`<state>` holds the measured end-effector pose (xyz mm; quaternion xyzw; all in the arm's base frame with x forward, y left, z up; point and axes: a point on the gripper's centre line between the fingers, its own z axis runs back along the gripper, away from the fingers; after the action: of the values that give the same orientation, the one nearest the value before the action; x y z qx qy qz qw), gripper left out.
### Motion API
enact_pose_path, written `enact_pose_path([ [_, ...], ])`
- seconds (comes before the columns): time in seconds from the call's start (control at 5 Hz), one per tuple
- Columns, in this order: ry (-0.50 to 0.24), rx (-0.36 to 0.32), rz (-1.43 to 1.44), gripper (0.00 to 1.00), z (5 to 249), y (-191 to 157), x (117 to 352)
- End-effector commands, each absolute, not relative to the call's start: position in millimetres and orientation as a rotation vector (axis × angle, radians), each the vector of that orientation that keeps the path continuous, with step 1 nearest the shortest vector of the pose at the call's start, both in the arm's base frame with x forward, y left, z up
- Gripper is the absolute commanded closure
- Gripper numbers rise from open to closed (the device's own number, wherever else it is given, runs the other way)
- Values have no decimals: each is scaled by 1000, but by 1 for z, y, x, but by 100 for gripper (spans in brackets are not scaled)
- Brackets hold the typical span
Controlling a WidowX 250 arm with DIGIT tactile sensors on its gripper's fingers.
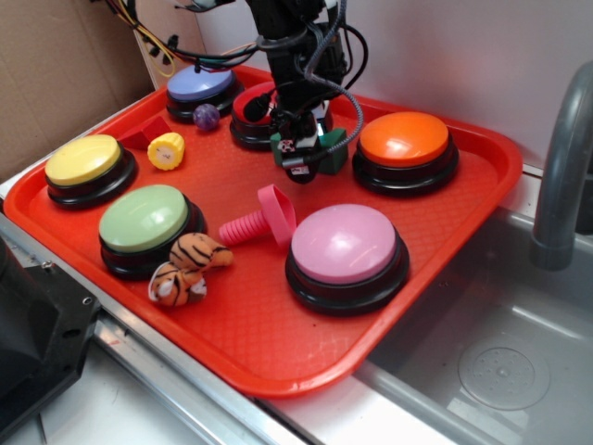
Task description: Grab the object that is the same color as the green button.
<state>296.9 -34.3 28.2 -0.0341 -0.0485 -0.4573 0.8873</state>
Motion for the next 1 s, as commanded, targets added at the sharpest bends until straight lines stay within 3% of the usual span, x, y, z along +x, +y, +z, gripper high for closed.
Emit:
enact_pose_path([
  [0.0,-138,-25,-827,100,89,-45,286],
  [0.2,-66,-30,-577,100,116,-28,270],
  [0.4,59,12,-331,100,135,-6,257],
  [0.8,96,7,-3,100,156,23,225],
])
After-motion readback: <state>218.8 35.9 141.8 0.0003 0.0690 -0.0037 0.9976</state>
